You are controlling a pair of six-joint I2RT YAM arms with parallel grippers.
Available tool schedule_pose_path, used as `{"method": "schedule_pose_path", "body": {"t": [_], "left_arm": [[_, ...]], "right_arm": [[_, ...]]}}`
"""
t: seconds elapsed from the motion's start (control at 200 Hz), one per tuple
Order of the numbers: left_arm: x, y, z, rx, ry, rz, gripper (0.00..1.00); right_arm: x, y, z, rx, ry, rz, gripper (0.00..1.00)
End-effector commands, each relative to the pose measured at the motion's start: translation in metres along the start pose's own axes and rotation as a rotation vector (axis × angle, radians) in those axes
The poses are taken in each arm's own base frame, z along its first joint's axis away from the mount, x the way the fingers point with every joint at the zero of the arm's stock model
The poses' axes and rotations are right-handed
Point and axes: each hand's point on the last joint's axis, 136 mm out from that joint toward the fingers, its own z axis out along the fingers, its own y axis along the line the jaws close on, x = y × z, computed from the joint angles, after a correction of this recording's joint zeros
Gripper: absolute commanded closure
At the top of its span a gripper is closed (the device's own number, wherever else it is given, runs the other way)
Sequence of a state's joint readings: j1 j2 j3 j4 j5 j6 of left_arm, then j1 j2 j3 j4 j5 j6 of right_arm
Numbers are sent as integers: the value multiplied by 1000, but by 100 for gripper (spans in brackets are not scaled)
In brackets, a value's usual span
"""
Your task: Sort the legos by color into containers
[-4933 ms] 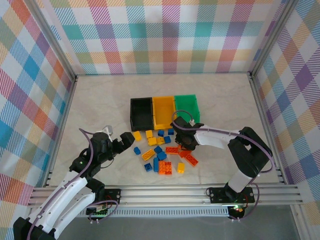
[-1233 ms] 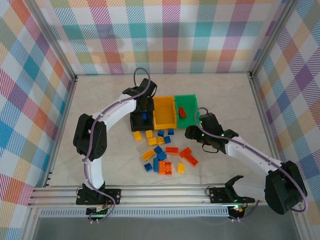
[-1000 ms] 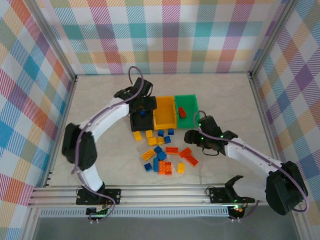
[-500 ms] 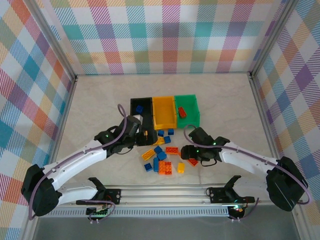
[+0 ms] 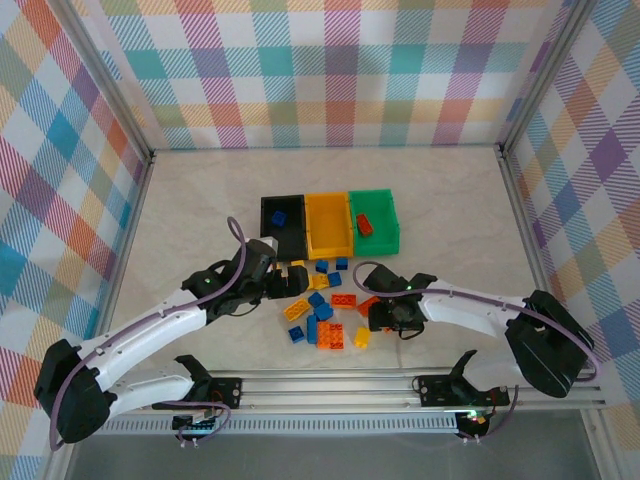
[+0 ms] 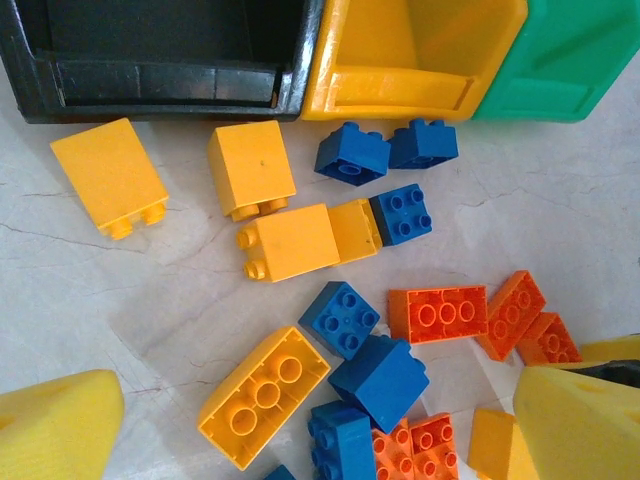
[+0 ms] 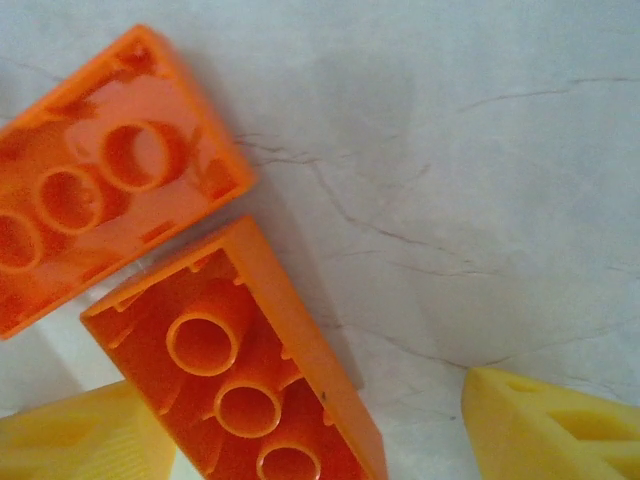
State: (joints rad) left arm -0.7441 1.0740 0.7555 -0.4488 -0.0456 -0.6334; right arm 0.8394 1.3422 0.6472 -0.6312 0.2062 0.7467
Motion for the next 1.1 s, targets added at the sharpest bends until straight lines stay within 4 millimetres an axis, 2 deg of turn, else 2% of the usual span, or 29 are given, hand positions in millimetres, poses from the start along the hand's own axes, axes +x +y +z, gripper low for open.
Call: {"method": "schedule_pose_path", "body": {"t": [0.0, 0.16, 0.39, 0.475, 0.57, 0.715, 0.825, 0.88, 0.97, 1.095], "left_arm": [[3, 5, 3, -21, 5, 2, 0], [5, 6, 5, -27, 15, 5, 0], [5, 7, 2, -29, 4, 6, 0], [2, 8, -2, -27, -14, 4, 0], [-2, 12, -8, -41, -47, -2, 0], [-4, 19, -16, -64, -77, -4, 0], [-4, 24, -18, -77, -85, -6, 0], [-3, 26, -18, -87, -84, -9, 0], [-1, 32, -18, -118, -79, -16, 0], [5, 38, -17, -134, -68, -34, 0]], "right_arm": [[-8, -3, -3, 30, -36, 26, 28], [-14, 3, 1, 20, -38, 14, 35], [-13, 0, 1, 11, -33, 32, 61], [-18, -2, -7, 5, -59, 42, 67], [-32, 0, -28, -22, -123, 35, 70], [-81, 16, -74, -104, -263, 26, 70], [-132, 30, -92, -152, -333, 45, 70], [-158, 33, -93, -146, -361, 63, 69], [-200, 30, -84, -127, -375, 123, 69], [-244, 29, -66, -91, -373, 150, 67]]}}
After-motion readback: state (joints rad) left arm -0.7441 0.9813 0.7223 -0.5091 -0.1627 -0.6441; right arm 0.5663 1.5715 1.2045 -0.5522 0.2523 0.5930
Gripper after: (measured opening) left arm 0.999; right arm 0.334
